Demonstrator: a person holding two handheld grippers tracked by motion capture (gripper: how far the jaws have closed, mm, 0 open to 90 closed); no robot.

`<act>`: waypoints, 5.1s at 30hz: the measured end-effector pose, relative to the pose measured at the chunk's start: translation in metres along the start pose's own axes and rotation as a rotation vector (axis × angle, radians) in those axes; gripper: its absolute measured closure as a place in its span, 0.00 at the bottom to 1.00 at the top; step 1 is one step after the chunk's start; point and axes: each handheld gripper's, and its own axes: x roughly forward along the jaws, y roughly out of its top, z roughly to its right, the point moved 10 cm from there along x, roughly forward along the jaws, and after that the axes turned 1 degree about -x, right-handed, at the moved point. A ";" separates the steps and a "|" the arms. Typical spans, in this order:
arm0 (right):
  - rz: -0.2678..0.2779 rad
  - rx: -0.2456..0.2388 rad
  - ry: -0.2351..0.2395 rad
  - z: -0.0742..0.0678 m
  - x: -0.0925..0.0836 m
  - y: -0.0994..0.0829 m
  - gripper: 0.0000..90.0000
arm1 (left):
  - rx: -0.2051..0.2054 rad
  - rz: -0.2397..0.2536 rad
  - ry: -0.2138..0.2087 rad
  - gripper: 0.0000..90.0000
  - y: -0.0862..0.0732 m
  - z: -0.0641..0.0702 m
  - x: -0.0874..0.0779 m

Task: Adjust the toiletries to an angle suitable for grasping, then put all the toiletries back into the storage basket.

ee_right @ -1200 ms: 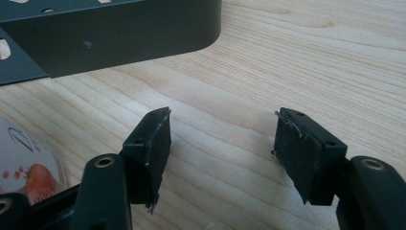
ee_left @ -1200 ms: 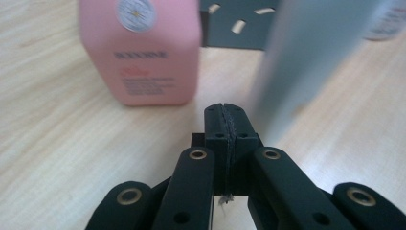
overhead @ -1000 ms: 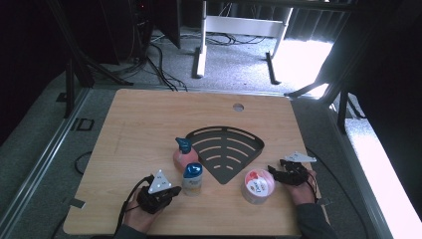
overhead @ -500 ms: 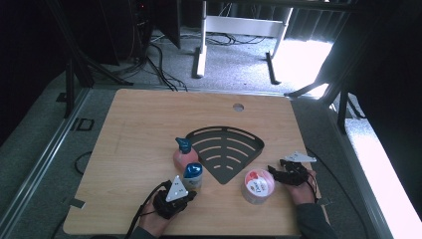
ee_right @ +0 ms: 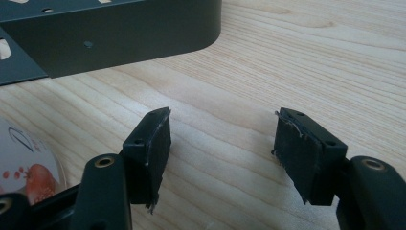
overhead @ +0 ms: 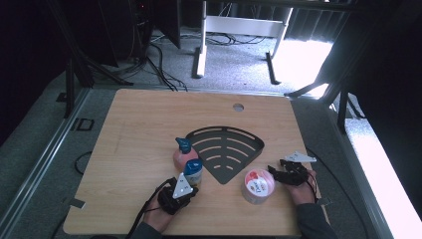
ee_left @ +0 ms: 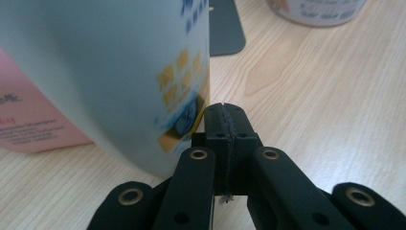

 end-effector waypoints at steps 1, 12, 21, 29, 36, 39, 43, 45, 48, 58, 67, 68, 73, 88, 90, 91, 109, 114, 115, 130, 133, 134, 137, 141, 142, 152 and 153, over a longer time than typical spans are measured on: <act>0.000 0.000 0.000 0.000 0.000 0.000 0.41 | -0.002 0.000 0.000 1.00 -0.001 -0.001 0.001; 0.000 -0.001 0.000 0.000 0.000 0.000 0.41 | -0.001 -0.029 0.041 1.00 -0.002 -0.020 0.006; 0.000 0.000 0.000 0.000 0.000 0.000 0.41 | 0.023 -0.030 0.059 1.00 0.003 -0.024 0.017; 0.000 0.000 0.001 0.000 0.000 0.000 0.41 | 0.006 -0.027 0.068 1.00 0.006 -0.033 0.021; 0.000 -0.001 0.000 0.000 0.000 0.000 0.41 | -0.013 -0.008 0.083 1.00 0.015 -0.035 0.031; 0.000 -0.001 0.000 0.000 0.000 0.000 0.41 | 0.000 -0.010 0.088 1.00 0.019 -0.034 0.036; 0.001 0.001 0.002 0.000 0.000 0.000 0.41 | 0.025 -0.019 0.093 1.00 0.023 -0.035 0.041; 0.002 0.001 0.003 0.000 0.000 0.000 0.41 | 0.023 -0.017 0.095 1.00 0.024 -0.036 0.042; 0.001 0.001 0.002 0.000 0.000 0.000 0.41 | 0.024 -0.021 0.101 1.00 0.024 -0.039 0.042; 0.002 0.002 0.003 0.000 0.000 0.000 0.41 | 0.006 -0.022 0.124 1.00 0.021 -0.049 0.043; 0.001 0.005 -0.006 0.000 -0.001 -0.001 0.42 | 0.032 -0.010 0.058 0.95 0.015 -0.037 0.039; 0.000 0.005 -0.007 0.000 -0.001 -0.001 0.43 | 0.031 -0.006 0.051 0.94 0.015 -0.035 0.039; 0.002 0.005 -0.006 -0.001 -0.002 -0.002 0.44 | 0.020 -0.002 0.011 0.91 0.015 -0.027 0.040; -0.010 -0.009 0.009 -0.006 -0.011 -0.009 0.46 | 0.001 0.003 -0.026 0.77 0.017 -0.016 0.044; -0.014 -0.008 0.007 -0.007 -0.014 -0.011 0.49 | -0.002 0.006 -0.027 0.76 0.017 -0.017 0.044; -0.014 -0.008 0.007 -0.007 -0.014 -0.011 0.50 | -0.003 0.009 -0.027 0.76 0.018 -0.017 0.043; 0.039 -0.002 0.089 -0.033 -0.061 -0.026 0.62 | -0.029 0.014 -0.081 0.65 0.027 -0.003 0.045; 0.064 0.003 0.116 -0.038 -0.064 -0.022 0.62 | -0.019 0.010 -0.105 0.64 0.033 0.006 0.049; 0.063 -0.002 0.117 -0.039 -0.065 -0.022 0.62 | -0.011 0.012 -0.113 0.63 0.035 0.010 0.049; 0.076 -0.026 0.141 -0.050 -0.077 -0.024 0.68 | 0.075 0.036 -0.176 0.60 0.065 0.044 0.061; 0.078 -0.029 0.143 -0.051 -0.077 -0.023 0.69 | 0.083 0.034 -0.184 0.60 0.067 0.047 0.064; 0.078 -0.029 0.144 -0.051 -0.077 -0.023 0.69 | 0.086 0.035 -0.186 0.60 0.068 0.048 0.065; 0.080 -0.031 0.147 -0.053 -0.077 -0.022 0.69 | 0.091 0.037 -0.184 0.61 0.069 0.049 0.066; 0.079 -0.036 0.156 -0.056 -0.075 -0.021 0.69 | 0.097 0.041 -0.185 0.67 0.071 0.051 0.067; 0.079 -0.038 0.158 -0.057 -0.075 -0.021 0.69 | 0.102 0.040 -0.186 0.68 0.071 0.052 0.067; 0.075 -0.063 0.179 -0.068 -0.071 -0.018 0.70 | 0.111 0.029 -0.194 0.70 0.068 0.053 0.064; 0.073 -0.064 0.183 -0.069 -0.071 -0.018 0.70 | 0.107 0.030 -0.191 0.69 0.067 0.053 0.064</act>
